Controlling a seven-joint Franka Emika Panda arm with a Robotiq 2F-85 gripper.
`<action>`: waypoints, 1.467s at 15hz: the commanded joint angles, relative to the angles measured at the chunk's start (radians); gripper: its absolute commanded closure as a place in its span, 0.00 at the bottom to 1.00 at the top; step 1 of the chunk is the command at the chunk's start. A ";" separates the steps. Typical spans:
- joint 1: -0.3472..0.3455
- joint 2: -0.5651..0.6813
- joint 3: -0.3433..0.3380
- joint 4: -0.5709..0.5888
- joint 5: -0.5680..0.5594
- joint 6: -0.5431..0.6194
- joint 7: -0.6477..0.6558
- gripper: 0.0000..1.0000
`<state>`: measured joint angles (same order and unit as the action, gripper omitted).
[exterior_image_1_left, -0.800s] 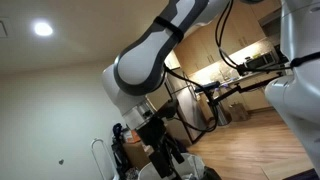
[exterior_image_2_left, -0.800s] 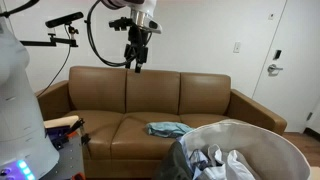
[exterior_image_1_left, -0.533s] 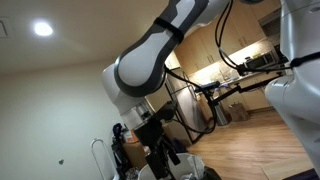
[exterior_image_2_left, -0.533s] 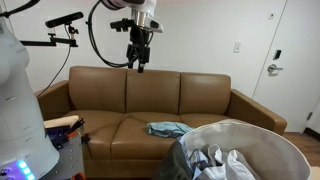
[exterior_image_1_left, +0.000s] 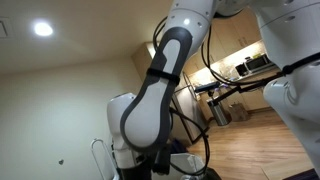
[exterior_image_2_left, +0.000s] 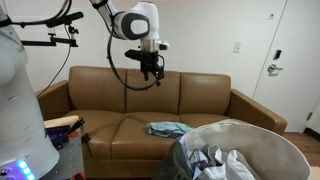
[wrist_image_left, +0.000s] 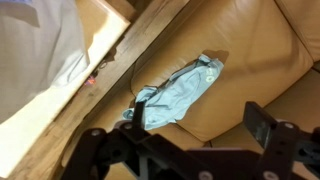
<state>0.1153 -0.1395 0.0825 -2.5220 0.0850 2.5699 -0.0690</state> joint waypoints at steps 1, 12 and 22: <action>0.049 0.191 0.011 0.049 0.135 0.173 -0.151 0.00; -0.015 0.423 0.077 0.293 0.201 0.056 -0.504 0.00; -0.099 0.690 0.108 0.562 0.050 -0.266 -0.617 0.00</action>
<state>0.0331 0.5493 0.1731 -1.9607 0.1482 2.3035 -0.6955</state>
